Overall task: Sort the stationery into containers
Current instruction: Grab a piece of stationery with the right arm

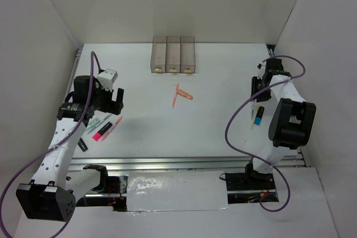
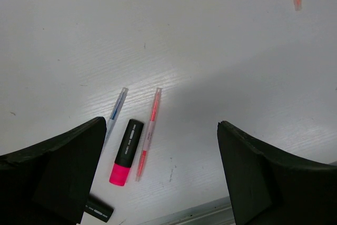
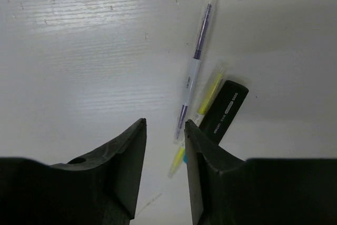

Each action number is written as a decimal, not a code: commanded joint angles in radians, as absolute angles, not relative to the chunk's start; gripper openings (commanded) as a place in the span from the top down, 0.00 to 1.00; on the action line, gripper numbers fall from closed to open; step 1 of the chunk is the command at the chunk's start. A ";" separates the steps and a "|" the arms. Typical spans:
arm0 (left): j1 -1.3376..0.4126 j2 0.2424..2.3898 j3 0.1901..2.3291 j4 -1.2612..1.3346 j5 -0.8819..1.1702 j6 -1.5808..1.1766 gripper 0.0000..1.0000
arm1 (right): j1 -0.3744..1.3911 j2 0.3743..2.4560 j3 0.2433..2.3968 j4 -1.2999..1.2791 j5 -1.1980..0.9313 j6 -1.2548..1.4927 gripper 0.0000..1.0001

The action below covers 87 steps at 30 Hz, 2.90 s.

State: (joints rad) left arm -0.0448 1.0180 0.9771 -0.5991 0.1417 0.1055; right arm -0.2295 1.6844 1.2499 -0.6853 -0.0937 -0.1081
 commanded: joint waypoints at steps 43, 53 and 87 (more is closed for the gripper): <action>-0.048 1.071 0.986 -0.540 0.190 0.135 0.01 | -0.302 1.933 1.362 -0.721 -0.147 -0.130 0.70; -0.049 1.094 0.999 -0.540 0.195 0.129 0.01 | -0.272 2.003 1.454 -0.750 -0.160 -0.124 0.75; -0.048 1.135 1.081 -0.586 0.206 0.127 0.01 | 0.097 2.235 1.842 -0.828 -0.080 0.100 0.65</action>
